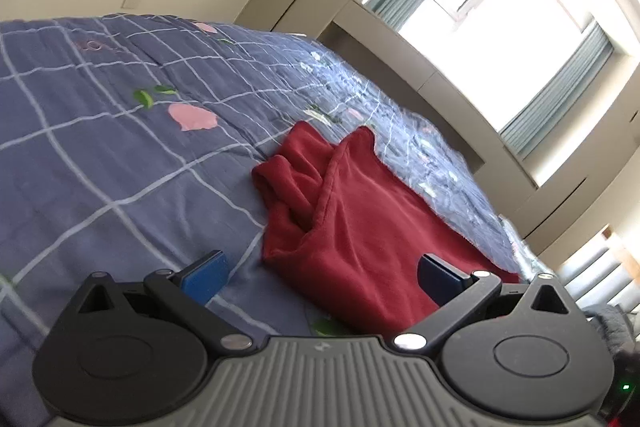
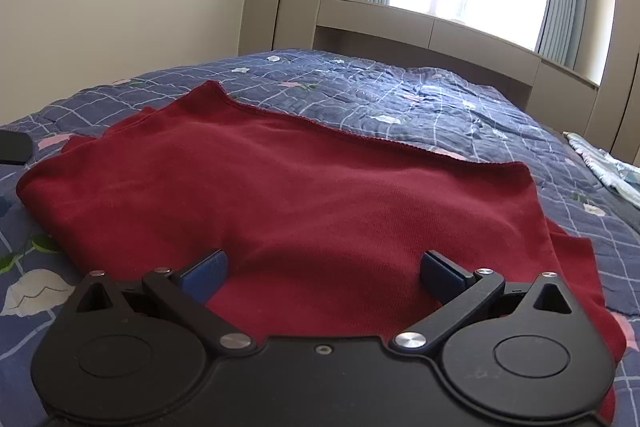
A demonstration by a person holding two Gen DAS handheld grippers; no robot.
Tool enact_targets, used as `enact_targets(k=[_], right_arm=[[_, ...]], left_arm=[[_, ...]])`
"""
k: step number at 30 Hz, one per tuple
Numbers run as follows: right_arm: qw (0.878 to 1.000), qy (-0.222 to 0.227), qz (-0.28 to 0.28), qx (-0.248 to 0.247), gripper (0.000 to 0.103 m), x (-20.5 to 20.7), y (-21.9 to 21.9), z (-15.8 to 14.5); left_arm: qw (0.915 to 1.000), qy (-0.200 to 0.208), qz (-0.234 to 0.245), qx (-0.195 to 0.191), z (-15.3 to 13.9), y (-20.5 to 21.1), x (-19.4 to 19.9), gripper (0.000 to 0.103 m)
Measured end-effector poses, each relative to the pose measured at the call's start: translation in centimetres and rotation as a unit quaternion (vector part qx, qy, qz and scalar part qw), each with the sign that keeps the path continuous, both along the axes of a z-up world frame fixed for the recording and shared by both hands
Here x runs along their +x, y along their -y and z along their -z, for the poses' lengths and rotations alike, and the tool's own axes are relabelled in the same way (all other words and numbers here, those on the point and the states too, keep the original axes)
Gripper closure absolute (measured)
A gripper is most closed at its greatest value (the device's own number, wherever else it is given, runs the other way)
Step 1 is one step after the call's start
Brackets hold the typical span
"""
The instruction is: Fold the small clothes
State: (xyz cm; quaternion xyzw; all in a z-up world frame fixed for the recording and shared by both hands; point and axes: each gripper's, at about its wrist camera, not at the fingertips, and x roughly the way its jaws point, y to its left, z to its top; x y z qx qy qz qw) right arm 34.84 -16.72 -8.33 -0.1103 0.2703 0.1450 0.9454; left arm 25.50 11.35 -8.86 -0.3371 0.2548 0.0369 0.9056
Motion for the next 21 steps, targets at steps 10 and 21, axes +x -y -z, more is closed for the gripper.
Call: enact_targets(k=[10,21], right_arm=[[1.000,-0.004,0.000,0.003,0.000,0.1,0.2,0.0],[1.000,-0.007,-0.001,0.009,0.000,0.2,0.3,0.0]], left_arm=[[0.9988,-0.022,-0.033,0.030,0.2,2.0,1.7,0.006],[0.9985,-0.023,-0.048,0.017,0.5,2.7,1.7,0.032]])
